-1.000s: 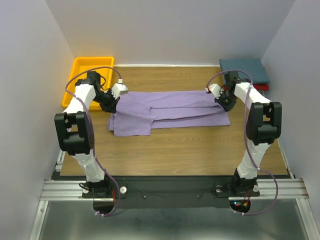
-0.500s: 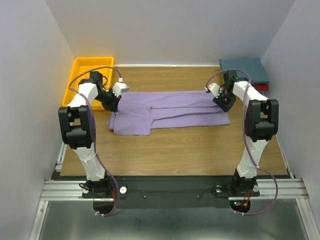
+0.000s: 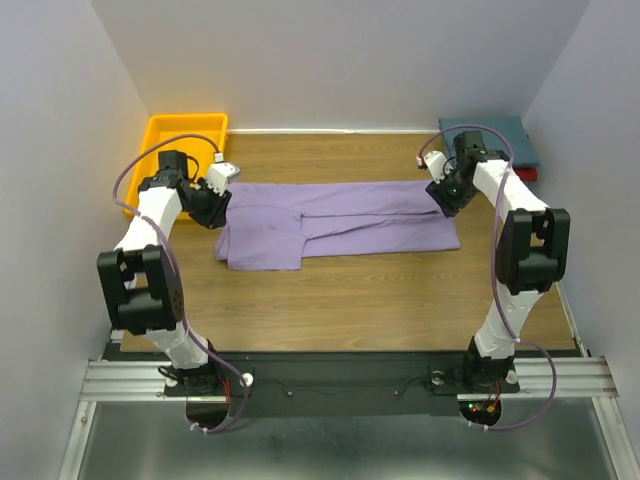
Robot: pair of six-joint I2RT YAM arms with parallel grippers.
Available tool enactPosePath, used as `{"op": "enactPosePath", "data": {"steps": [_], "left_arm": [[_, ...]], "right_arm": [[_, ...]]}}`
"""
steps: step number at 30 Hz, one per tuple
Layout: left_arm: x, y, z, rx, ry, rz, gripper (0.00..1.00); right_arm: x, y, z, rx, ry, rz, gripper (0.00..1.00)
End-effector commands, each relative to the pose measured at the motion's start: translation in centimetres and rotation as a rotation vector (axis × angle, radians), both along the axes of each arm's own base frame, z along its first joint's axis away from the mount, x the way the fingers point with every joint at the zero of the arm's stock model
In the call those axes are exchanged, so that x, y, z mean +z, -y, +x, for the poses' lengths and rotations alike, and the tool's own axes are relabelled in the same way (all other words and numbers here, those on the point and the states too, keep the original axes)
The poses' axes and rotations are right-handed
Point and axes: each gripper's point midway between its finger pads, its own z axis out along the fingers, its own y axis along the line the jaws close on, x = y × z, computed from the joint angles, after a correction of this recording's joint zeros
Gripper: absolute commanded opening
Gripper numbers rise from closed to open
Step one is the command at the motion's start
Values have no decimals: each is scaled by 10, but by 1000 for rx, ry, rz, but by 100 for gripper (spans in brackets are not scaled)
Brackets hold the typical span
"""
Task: Fold and stack the t-shirts
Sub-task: Fold the tshirt
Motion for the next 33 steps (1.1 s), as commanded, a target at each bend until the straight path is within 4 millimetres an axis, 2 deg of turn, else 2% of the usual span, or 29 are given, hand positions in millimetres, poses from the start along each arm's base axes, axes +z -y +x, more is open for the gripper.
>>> {"op": "enactPosePath", "data": {"steps": [1,3,4,6,8,9,10,13,17,19,23,24,27,31,33], "left_arm": [[22,20,-34,-43,27,-78,41],[21,28,-51,-85,29,-75,41],[4,31,-67,-84,-18,-62,42],[-12,32,-88,-74,-52,-57,42],[-22,31,-100,-47,-84,-61,42],[-23,31,-100,-34,-72,-60,42],[-33,30,-107,-19,-96,-55,42],[-37,25,-99,45,-76,-41,42],[-28,18,-76,92,-17,-34,42],[-30,11,-63,97,-16,2,42],[-58,-7,-51,85,-77,98,42],[-71,-8,-51,76,-104,112,42],[-88,-15,-55,59,-146,153,38],[-93,-8,-74,4,-196,132,23],[-89,-1,-88,-34,-210,130,20]], "right_arm": [[12,-17,-19,-79,-4,135,50],[6,-25,-29,-105,-44,180,50],[3,-33,-34,-110,-71,224,49],[2,-50,-47,-128,-129,318,49],[-4,-58,-57,-139,-168,352,49],[-6,-60,-59,-150,-178,358,49],[-10,-60,-60,-159,-187,355,49],[-28,-53,-60,-200,-206,319,48],[-55,-41,-56,-248,-215,251,46],[-66,-34,-57,-275,-228,214,46],[-78,-25,-59,-304,-239,160,46],[-80,-21,-61,-310,-242,140,46],[-85,-14,-71,-300,-256,100,45],[-86,-3,-87,-264,-266,40,45],[-87,1,-97,-238,-275,15,45]]}}
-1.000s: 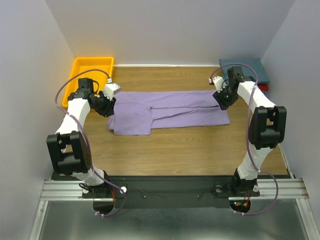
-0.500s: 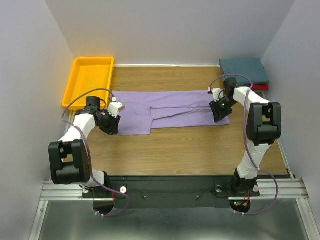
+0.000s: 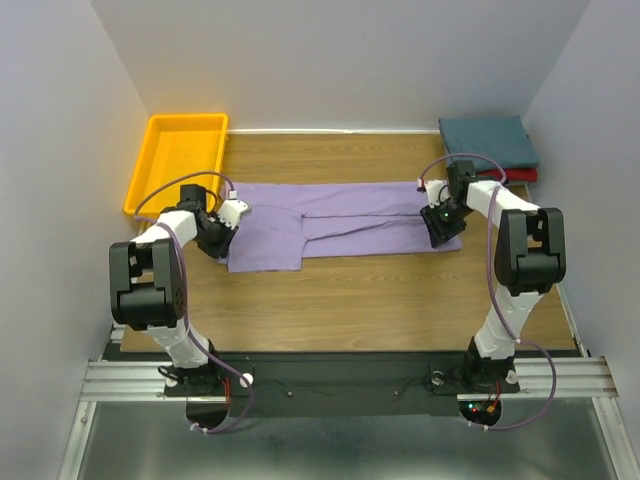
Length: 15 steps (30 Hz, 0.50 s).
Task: Fold and stack the t-shirts
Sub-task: Fold the tshirt
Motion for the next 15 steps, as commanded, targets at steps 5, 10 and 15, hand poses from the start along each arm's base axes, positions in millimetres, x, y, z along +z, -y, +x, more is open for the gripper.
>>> {"op": "enactPosePath", "data": {"steps": [5,10,15], "left_arm": [[11,26,-65,-109,-102,-60,21],[62,31,-53,-114,35,-87,41],[91,45,-79,-371,103,-111,47]], "right_arm": [[0,35,-28,65,-26,-177,45],[63,-12,-7,80,73,55,48],[107,-106,-25,217,99,291,49]]}}
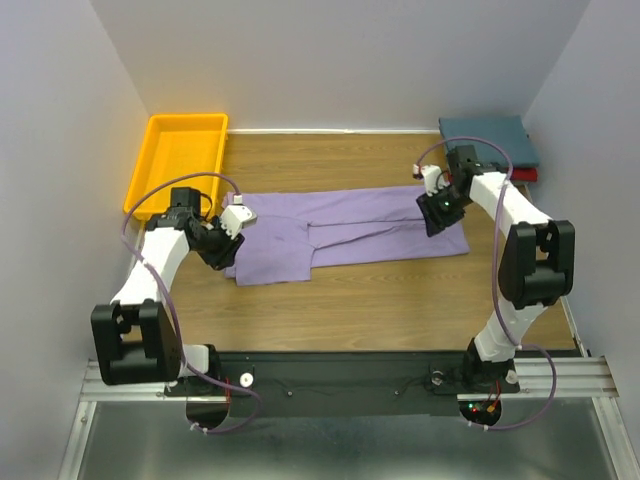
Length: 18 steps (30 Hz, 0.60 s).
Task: Fold and stack the t-shirts
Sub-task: Fold the tshirt
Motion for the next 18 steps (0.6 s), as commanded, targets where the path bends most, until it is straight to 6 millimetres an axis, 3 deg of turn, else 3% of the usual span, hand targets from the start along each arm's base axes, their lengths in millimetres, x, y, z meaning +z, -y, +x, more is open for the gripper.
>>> {"op": "enactPosePath", "data": {"steps": [1,6,8,12,18], "left_arm": [[26,14,-26,-233,70,-27,47],[-9,17,-57,-417,58,70,48],[-15,18,-58,-429,66,79,48],[-32,22,-54,-436,118,68,48],[-33,27,-40,-449,219,57,49]], "right_arm": [[57,-99,-19,161,57,226,48],[35,-184,-45,269,-66,306,39],[30,-208,-45,278,-67,346,38],[19,-257,-62,224,-123,470,40],[5,-314,-71,152,-108,550,41]]}}
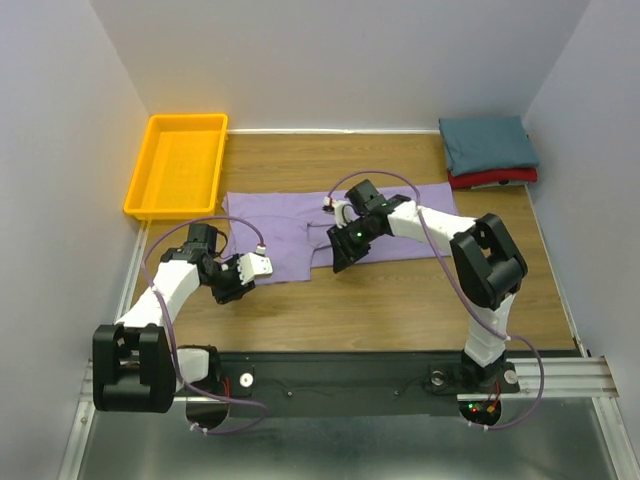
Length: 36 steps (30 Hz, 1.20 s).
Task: Fold and stack the t-shirts
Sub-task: Fold the tshirt
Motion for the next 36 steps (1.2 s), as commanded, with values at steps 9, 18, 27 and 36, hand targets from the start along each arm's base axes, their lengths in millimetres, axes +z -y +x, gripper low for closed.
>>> {"op": "enactPosePath", "data": {"steps": [9,18,27,36], "left_arm": [[10,7,25,-62,159,-26,51],[7,13,30,-126,151,-38,52],[-18,21,18,-211,88,15,52],[-24,18,40,-129,106,43,49]], "right_arm": [[-33,-86,-2,-152,-44,82,48],[-60,-90,-4,-197,-120,40,48],[-58,-92,-4,-188,-124,49,8],[-49,-89,-6,-171,-98,60,1]]}}
